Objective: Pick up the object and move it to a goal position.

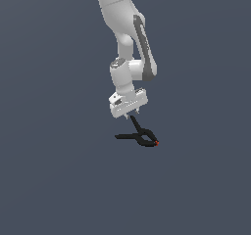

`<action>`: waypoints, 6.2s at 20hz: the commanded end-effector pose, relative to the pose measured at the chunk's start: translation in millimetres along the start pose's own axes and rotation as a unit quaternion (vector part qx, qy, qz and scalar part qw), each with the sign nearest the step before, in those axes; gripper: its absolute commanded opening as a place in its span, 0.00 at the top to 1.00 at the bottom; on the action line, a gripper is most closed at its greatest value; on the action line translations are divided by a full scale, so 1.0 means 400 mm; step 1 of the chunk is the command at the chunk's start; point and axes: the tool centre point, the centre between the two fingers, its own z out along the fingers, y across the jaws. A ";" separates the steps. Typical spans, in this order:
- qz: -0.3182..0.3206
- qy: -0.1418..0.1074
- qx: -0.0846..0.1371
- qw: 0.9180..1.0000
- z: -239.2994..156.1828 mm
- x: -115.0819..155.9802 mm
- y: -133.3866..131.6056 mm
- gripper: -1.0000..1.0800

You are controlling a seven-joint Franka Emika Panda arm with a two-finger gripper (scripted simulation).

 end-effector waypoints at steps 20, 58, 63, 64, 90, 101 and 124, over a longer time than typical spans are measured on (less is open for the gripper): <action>-0.004 0.002 -0.002 1.000 0.075 -0.006 -0.003 0.38; -0.005 0.000 -0.003 1.000 -0.277 0.102 0.167 1.00; -0.005 0.000 -0.003 1.000 -0.377 0.135 0.216 1.00; -0.005 0.000 -0.003 1.000 -0.398 0.142 0.226 1.00; -0.004 0.002 -0.002 1.000 -0.720 0.261 0.399 1.00; -0.003 0.001 -0.001 1.000 -0.756 0.298 0.402 1.00; -0.003 0.001 -0.001 1.000 -0.913 0.467 0.423 1.00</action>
